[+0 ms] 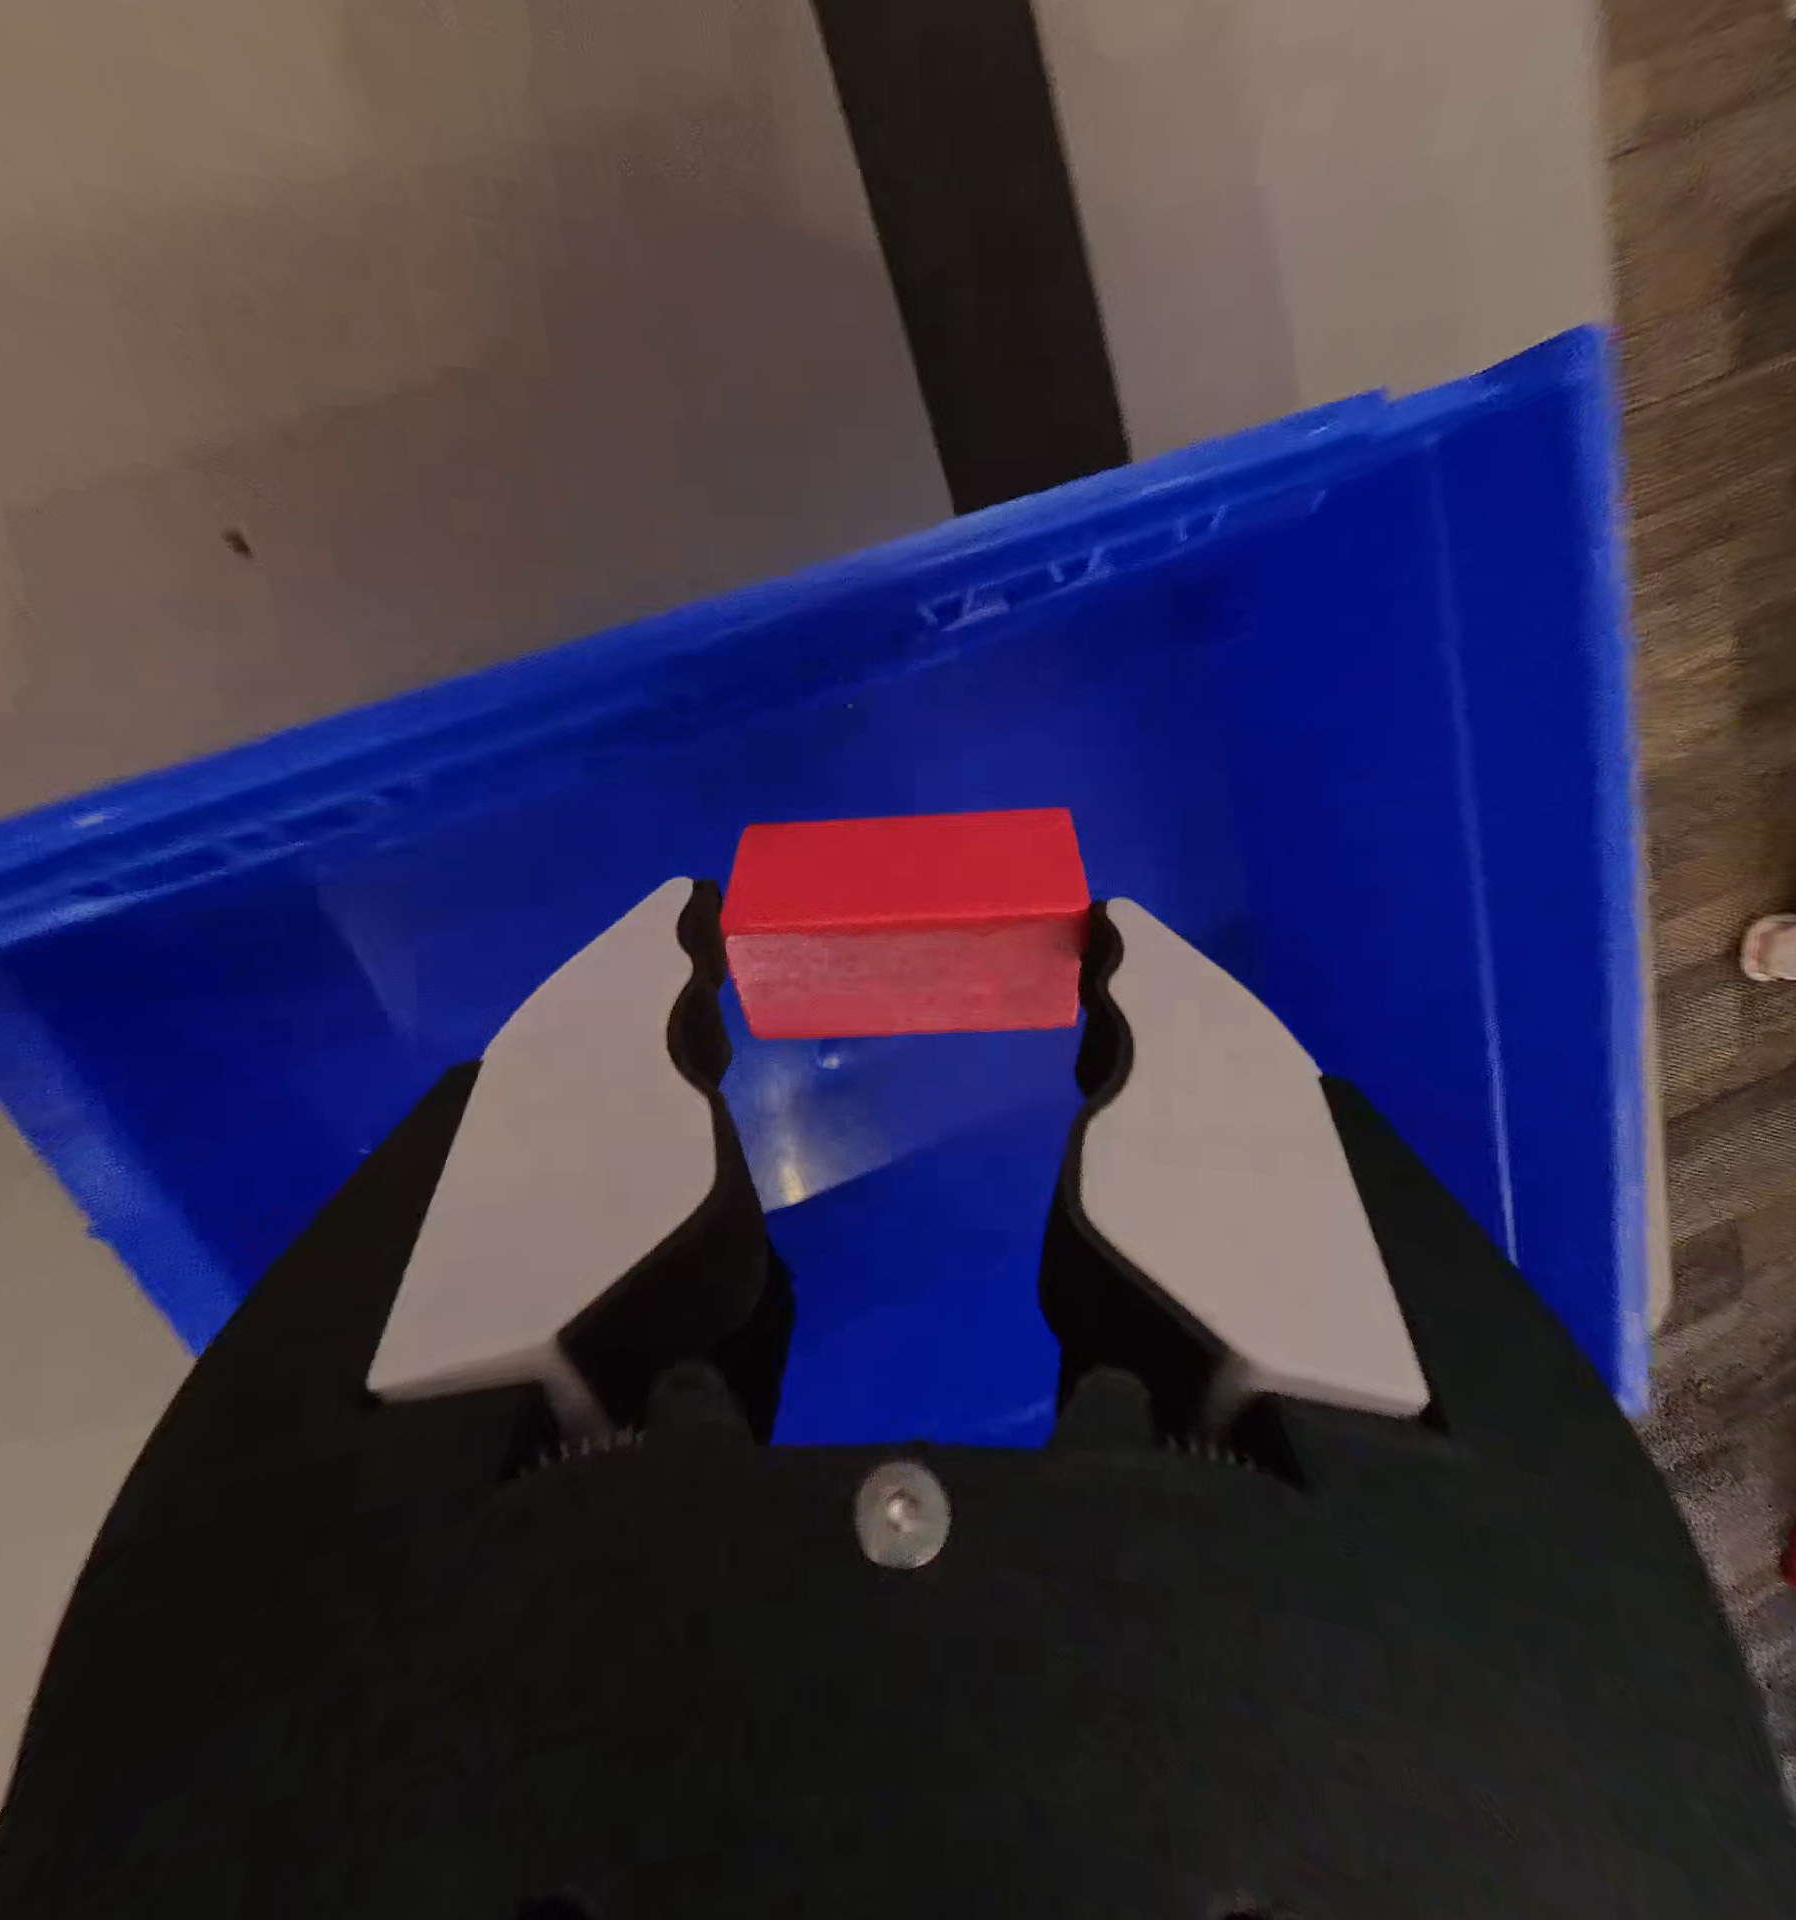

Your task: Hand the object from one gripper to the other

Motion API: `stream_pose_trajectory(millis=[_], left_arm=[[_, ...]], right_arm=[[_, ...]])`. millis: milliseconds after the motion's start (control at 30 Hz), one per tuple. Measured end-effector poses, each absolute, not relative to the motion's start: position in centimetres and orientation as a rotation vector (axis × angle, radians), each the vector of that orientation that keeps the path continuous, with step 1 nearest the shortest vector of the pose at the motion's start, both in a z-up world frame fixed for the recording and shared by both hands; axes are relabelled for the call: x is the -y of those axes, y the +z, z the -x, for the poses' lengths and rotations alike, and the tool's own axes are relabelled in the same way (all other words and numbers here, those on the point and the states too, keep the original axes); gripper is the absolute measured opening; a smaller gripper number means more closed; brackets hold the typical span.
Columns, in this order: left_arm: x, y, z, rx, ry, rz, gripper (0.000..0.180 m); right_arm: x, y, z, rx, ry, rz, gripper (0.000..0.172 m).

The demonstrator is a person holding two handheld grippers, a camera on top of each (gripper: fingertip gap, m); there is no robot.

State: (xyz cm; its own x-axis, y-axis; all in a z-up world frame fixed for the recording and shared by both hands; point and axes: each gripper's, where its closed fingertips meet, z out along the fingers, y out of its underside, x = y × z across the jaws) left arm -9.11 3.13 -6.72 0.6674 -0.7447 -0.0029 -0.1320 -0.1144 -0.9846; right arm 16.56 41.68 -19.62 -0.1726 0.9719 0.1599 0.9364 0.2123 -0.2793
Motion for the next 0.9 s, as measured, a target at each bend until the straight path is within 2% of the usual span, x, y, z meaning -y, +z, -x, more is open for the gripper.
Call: stream_pose_trajectory(millis=[200,500,533,567,600,700,767,833,900], left_arm=[[-3.7,-8.2,10.4,-0.713,-0.573,1.696,0.049],[-4.5,-8.4,9.0,-0.749,-0.56,1.712,0.05],[-4.4,-8.4,8.9,-0.754,-0.557,1.713,0.05],[-4.3,-8.4,8.9,-0.758,-0.554,1.715,0.05],[-4.2,-8.3,8.9,-0.759,-0.551,1.717,0.05],[-4.0,-8.5,9.0,-0.759,-0.539,1.728,0.05],[-4.0,-8.6,9.1,-0.751,-0.535,1.732,0.05],[-3.9,-8.6,9.3,-0.742,-0.526,1.737,0.05],[-3.7,-8.7,9.7,-0.731,-0.517,1.744,0.05]], right_arm=[[-42.6,-24.5,-15.4,2.407,0.141,1.794,0.065],[-42.0,-24.3,-13.8,2.442,0.225,1.74,0.065],[-42.1,-24.1,-14.0,2.419,0.226,1.745,0.069],[-42.4,-23.9,-14.4,2.393,0.224,1.767,0.084],[-42.4,-23.8,-14.8,2.383,0.228,1.789,0.09],[-42.4,-24.8,-15.6,2.391,0.241,1.83,0.083],[-42.5,-25.7,-16.1,2.426,0.202,1.85,0.074],[-42.2,-26.0,-15.7,2.449,0.239,1.84,0.057],[-42.2,-26.0,-15.3,2.44,0.25,1.833,0.056]])
